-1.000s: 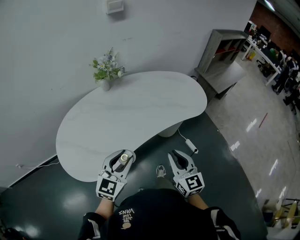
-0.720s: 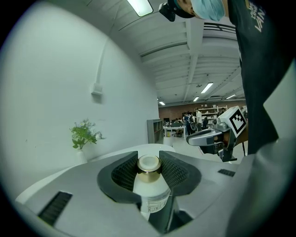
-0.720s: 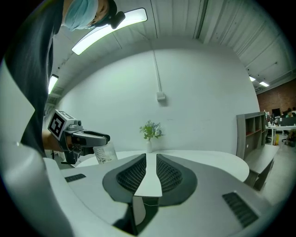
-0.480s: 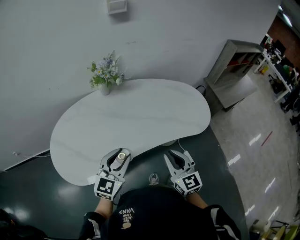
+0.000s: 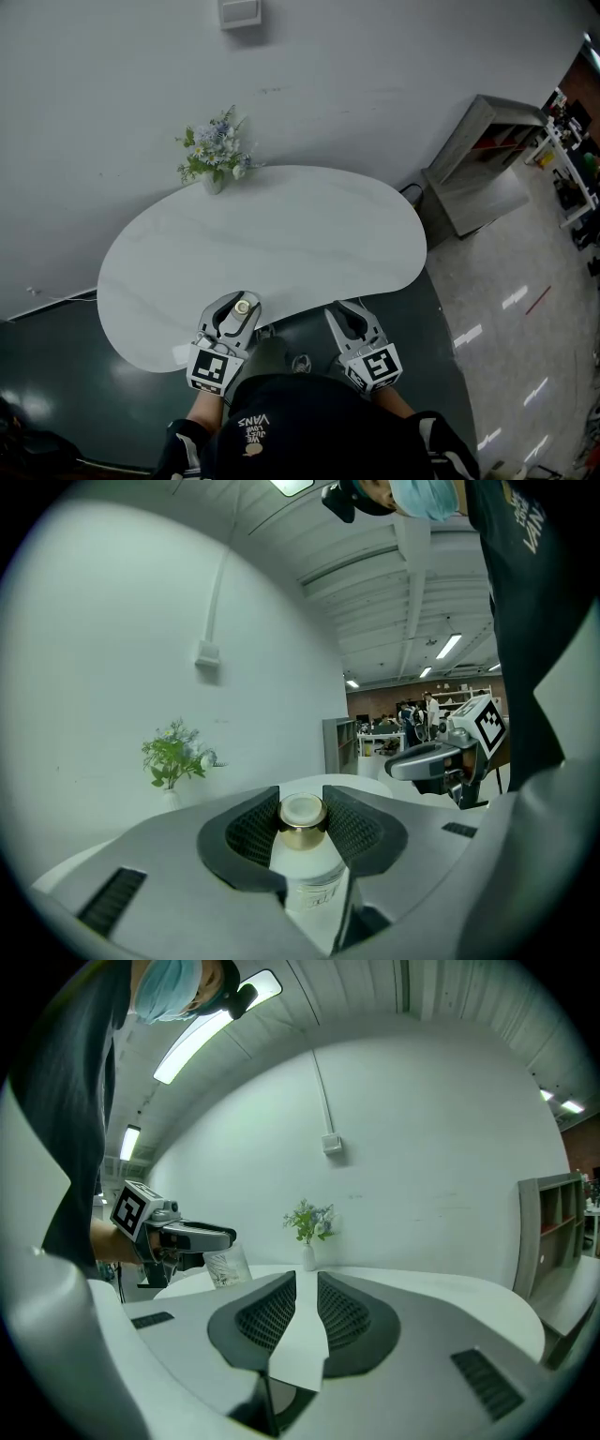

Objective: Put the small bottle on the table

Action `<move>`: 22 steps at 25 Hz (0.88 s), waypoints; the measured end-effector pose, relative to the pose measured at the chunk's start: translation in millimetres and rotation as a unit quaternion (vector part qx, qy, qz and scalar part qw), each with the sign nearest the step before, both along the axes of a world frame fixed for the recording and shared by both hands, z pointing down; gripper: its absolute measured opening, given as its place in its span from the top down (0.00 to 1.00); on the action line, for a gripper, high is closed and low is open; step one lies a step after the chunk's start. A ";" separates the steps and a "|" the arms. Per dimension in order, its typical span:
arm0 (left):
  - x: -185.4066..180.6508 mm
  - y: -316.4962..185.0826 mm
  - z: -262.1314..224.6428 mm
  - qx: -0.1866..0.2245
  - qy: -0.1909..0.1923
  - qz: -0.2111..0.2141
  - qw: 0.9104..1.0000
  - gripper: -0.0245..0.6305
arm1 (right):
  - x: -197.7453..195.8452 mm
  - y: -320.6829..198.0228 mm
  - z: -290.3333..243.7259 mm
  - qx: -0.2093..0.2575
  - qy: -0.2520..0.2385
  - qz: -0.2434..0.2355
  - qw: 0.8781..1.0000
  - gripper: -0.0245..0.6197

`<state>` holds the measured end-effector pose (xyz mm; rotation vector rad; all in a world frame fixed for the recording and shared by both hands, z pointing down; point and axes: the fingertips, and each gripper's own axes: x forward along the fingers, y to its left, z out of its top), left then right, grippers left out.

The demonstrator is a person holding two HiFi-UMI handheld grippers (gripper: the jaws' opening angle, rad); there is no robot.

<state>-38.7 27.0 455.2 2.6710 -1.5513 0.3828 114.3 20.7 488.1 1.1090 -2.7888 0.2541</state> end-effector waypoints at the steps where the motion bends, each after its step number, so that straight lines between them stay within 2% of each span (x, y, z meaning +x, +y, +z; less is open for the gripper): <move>1: -0.1 -5.7 -0.1 0.000 0.000 0.000 1.000 0.72 | 0.0 -4.5 1.8 -0.001 0.000 0.001 1.000 0.88; 15: -12.8 -89.0 10.6 -0.009 -0.007 0.039 0.999 0.72 | -15.7 -69.9 7.4 -0.010 0.000 0.037 0.999 0.88; 22: -29.8 -124.6 23.4 -0.019 -0.013 0.039 0.999 0.72 | -32.5 -94.1 15.2 -0.019 0.005 0.030 0.999 0.87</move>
